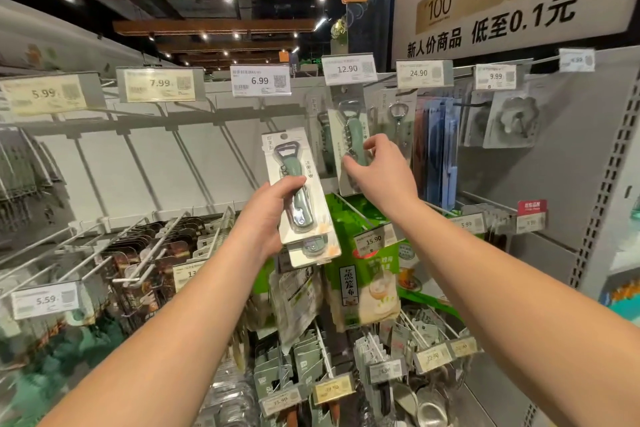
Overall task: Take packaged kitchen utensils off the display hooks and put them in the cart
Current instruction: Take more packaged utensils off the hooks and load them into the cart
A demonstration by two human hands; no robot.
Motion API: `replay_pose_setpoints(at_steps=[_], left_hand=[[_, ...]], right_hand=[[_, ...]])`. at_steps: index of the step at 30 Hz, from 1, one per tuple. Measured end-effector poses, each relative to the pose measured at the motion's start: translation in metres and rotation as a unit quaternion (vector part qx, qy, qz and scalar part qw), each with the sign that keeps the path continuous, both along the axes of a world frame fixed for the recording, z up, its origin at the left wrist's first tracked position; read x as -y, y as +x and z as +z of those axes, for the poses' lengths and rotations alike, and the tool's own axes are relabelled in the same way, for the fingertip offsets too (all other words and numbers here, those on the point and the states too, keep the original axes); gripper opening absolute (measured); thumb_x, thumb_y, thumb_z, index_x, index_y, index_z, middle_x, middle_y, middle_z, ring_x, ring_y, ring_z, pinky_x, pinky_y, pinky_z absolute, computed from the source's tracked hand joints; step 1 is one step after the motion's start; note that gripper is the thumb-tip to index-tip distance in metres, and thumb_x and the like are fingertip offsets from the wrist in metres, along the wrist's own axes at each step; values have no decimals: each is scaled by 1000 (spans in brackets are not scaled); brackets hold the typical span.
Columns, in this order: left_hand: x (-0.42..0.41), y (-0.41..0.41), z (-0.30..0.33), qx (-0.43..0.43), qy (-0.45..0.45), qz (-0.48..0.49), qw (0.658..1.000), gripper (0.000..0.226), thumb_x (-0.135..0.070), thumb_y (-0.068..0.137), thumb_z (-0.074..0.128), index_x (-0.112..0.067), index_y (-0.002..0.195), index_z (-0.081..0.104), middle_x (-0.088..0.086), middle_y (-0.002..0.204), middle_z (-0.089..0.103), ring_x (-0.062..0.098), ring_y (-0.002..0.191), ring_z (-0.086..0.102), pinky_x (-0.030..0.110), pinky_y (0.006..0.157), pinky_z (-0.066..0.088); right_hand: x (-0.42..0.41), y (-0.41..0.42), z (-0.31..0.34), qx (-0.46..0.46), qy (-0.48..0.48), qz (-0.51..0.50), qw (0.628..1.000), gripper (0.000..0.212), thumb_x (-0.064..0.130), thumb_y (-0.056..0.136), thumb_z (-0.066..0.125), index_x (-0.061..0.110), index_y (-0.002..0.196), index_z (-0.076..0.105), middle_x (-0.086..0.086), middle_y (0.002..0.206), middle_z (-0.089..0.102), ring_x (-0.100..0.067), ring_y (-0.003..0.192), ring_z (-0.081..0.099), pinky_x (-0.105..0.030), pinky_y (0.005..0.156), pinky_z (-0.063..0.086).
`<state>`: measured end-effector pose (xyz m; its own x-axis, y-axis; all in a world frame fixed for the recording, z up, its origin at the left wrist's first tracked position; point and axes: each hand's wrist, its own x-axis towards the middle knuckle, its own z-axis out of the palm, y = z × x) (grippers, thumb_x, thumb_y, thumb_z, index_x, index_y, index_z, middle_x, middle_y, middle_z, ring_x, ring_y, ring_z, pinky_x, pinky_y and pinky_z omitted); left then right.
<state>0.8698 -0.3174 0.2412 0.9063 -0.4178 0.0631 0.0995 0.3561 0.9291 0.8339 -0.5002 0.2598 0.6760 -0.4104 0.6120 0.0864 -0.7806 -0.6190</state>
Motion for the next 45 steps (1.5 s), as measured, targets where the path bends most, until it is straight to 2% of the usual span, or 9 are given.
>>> replay_pose_setpoints(at_steps=[5, 10, 13, 20, 24, 27, 32, 40, 45], left_hand=[[0, 4, -1, -7, 9, 4, 1000, 31, -12, 91, 65, -1, 120, 62, 12, 87, 74, 32, 86, 72, 52, 84, 59], [0, 7, -1, -10, 7, 21, 1000, 45, -13, 88, 69, 0, 130, 58, 13, 90, 72, 36, 95, 70, 58, 89, 56], [-2, 7, 0, -14, 6, 19, 1000, 32, -12, 91, 66, -1, 120, 61, 11, 85, 72, 32, 86, 71, 55, 87, 58], [-9, 6, -1, -17, 11, 30, 999, 8, -11, 94, 61, -7, 101, 61, 4, 66, 71, 21, 62, 71, 40, 68, 61], [-13, 9, 0, -15, 6, 34, 999, 14, -11, 94, 63, -7, 107, 60, 4, 70, 71, 22, 66, 70, 41, 70, 61], [-14, 9, 0, -14, 6, 32, 999, 18, -11, 93, 63, -6, 110, 60, 4, 71, 71, 23, 69, 70, 45, 77, 59], [-14, 11, 0, -15, 2, 34, 999, 23, -12, 93, 64, -6, 115, 60, 5, 71, 71, 23, 67, 71, 43, 73, 61], [-13, 13, 2, -20, -4, 38, 999, 30, -12, 92, 65, -5, 121, 60, 6, 74, 72, 23, 68, 72, 43, 73, 61], [-13, 13, 3, -21, 0, 38, 999, 27, -12, 93, 65, -6, 118, 60, 5, 71, 72, 22, 67, 72, 43, 73, 60]], right_hand=[[0, 10, 0, -3, 1, 2, 1000, 52, 49, 92, 62, 14, 129, 50, -2, 126, 54, -17, 91, 60, -35, 76, 49], [-1, 29, 0, -22, -8, -9, 1000, 51, 47, 93, 61, 12, 129, 49, -5, 125, 53, -20, 91, 57, -32, 71, 41], [0, 43, 0, -32, -11, -8, 999, 51, 46, 94, 60, 12, 129, 49, -7, 127, 52, -21, 93, 57, -32, 73, 42], [2, 74, -3, -49, -29, -30, 998, 47, 41, 93, 62, 9, 126, 50, -10, 122, 54, -26, 101, 58, -33, 74, 44], [1, 91, -3, -55, -18, -30, 998, 46, 40, 92, 63, 9, 124, 52, -8, 118, 53, -24, 98, 58, -34, 78, 51], [0, 100, -4, -46, 4, -25, 999, 45, 41, 87, 65, 10, 119, 55, -8, 114, 58, -27, 98, 62, -43, 85, 59], [0, 109, -5, -61, 12, -25, 998, 46, 40, 92, 65, 9, 125, 54, -10, 127, 51, -30, 110, 59, -44, 95, 54], [4, 125, -9, -62, 2, -34, 998, 50, 44, 92, 64, 10, 125, 49, -13, 128, 48, -33, 112, 58, -46, 96, 53], [6, 129, -10, -76, -10, -33, 996, 58, 46, 93, 62, 9, 133, 43, -14, 132, 46, -34, 114, 57, -47, 97, 52]])
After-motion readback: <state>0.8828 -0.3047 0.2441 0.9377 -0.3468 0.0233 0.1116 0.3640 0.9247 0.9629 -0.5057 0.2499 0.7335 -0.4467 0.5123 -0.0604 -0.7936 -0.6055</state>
